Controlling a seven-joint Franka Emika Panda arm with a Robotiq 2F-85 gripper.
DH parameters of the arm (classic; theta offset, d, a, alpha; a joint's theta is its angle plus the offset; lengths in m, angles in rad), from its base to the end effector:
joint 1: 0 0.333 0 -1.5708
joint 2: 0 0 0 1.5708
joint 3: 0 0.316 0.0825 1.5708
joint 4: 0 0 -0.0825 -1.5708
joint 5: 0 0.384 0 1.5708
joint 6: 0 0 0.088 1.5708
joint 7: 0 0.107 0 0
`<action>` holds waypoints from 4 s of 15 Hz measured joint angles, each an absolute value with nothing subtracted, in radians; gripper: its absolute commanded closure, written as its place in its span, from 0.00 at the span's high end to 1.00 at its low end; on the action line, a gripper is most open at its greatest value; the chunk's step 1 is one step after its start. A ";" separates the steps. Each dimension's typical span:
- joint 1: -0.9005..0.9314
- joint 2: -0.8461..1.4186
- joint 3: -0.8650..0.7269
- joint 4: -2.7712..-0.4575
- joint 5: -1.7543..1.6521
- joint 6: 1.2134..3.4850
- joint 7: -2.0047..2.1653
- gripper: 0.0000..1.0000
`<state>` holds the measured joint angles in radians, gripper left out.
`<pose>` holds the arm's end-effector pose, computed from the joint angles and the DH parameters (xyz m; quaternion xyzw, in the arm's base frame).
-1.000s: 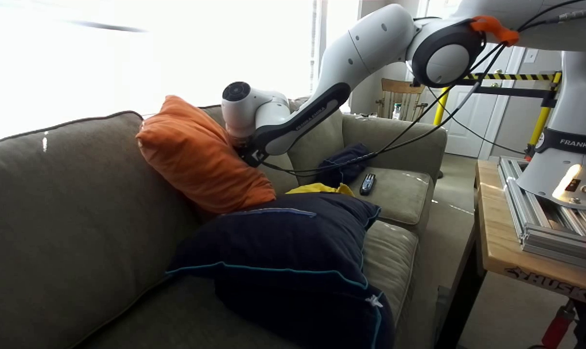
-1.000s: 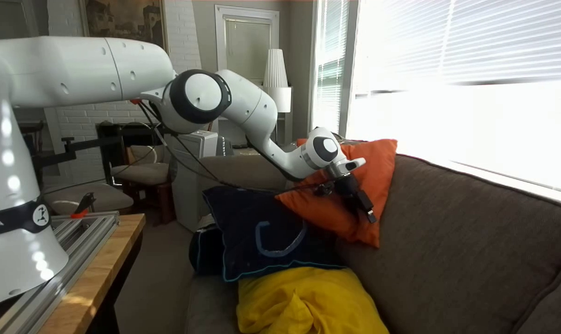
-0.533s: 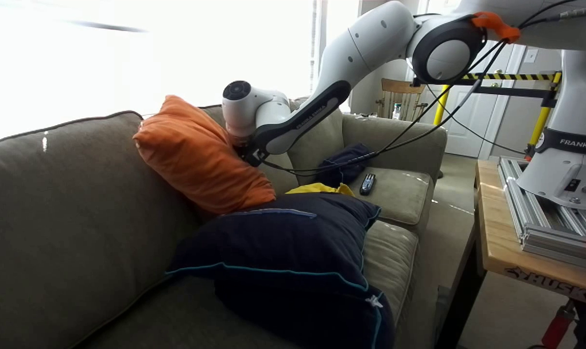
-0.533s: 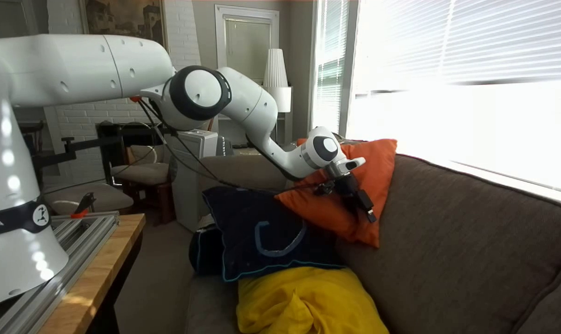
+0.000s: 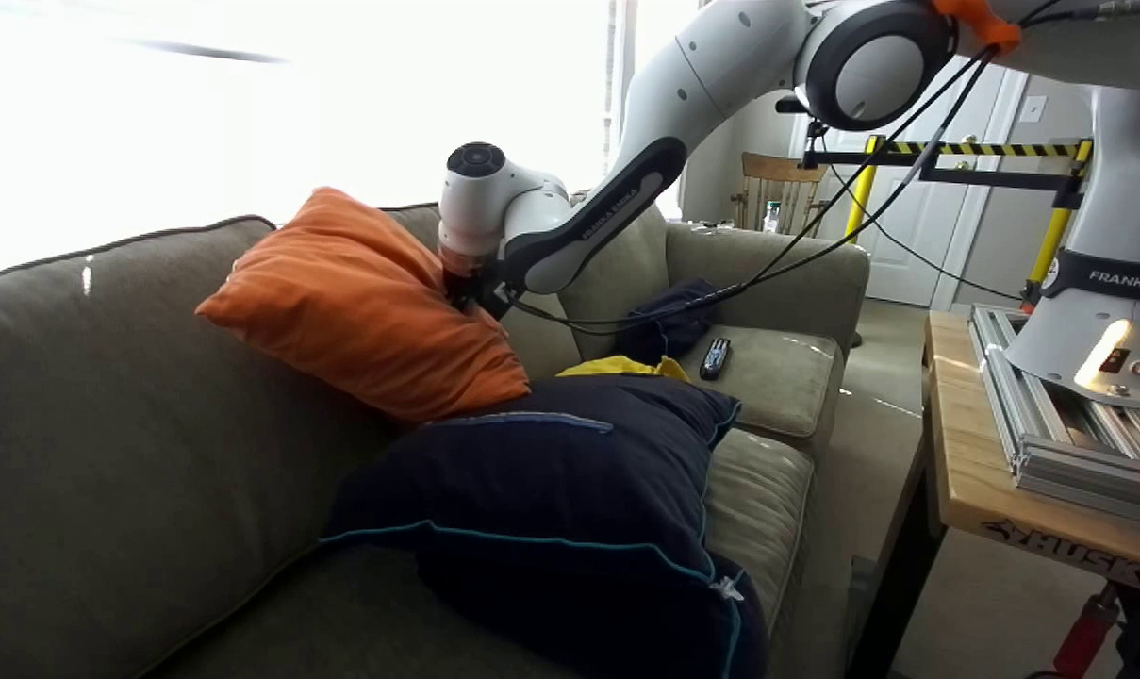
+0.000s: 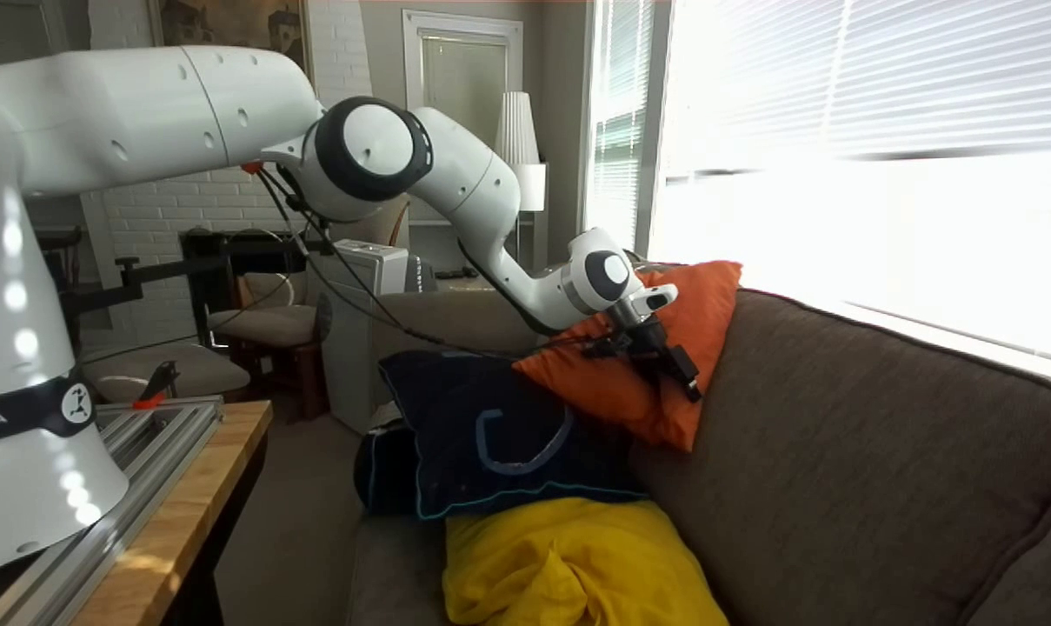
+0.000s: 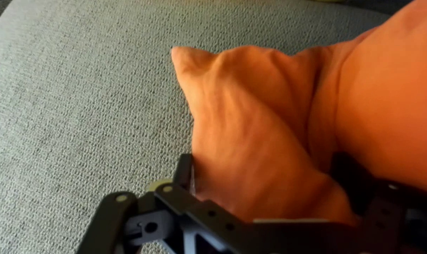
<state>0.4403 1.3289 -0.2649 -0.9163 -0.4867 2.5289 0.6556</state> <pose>0.7603 0.2358 0.0879 0.9487 0.0596 0.2441 0.1921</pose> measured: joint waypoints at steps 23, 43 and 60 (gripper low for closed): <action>0.898 0.903 -0.643 -1.978 -0.532 2.876 1.204 1.00; 1.245 0.930 -0.916 -2.217 -0.224 3.036 0.996 1.00; 1.232 0.920 -0.903 -2.199 -0.186 3.005 0.988 1.00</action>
<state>1.2317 0.9204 -0.9029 -2.1994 -0.1864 3.0051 0.9878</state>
